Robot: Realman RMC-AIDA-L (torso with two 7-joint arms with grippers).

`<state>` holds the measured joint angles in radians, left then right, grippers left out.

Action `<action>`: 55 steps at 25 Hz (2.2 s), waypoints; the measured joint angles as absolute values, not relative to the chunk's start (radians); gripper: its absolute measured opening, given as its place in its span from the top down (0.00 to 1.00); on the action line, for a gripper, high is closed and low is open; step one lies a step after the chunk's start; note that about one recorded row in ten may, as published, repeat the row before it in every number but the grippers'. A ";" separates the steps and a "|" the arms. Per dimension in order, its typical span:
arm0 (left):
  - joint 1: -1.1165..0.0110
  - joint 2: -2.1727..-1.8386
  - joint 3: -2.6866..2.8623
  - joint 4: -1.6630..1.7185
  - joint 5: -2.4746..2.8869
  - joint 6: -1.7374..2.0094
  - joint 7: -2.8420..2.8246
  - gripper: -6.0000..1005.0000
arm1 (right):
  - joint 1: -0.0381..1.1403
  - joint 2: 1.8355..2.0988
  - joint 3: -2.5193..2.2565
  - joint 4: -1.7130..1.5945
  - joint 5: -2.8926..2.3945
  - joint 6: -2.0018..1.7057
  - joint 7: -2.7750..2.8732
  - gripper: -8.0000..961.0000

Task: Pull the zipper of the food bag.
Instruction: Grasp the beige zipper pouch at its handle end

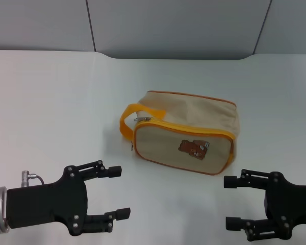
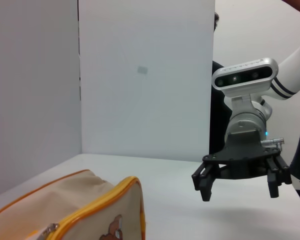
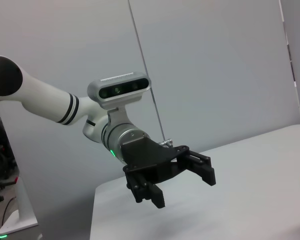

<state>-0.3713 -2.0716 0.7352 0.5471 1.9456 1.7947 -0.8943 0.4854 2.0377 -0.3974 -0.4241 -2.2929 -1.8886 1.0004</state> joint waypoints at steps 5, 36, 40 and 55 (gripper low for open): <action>-0.366 -2.073 0.732 0.524 1.931 1.774 -0.856 0.20 | 0.476 2.038 -0.399 -0.423 -2.292 -1.892 0.997 0.13; -0.592 -2.082 0.582 -0.056 1.605 1.246 -0.396 0.21 | 0.442 2.049 -0.391 -0.423 -2.261 -1.889 0.980 0.14; -0.616 -2.082 0.582 -0.082 1.608 1.216 -0.395 0.28 | 0.440 2.049 -0.391 -0.423 -2.261 -1.889 0.980 0.15; -0.626 -2.082 0.582 -0.103 1.609 1.204 -0.394 0.79 | 0.439 2.049 -0.391 -0.423 -2.261 -1.885 0.980 0.15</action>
<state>-0.6259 -2.0816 0.5822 -0.1027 1.6092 1.2036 -0.3942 0.4387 2.0494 -0.3912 -0.4233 -2.2610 -1.8848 0.9802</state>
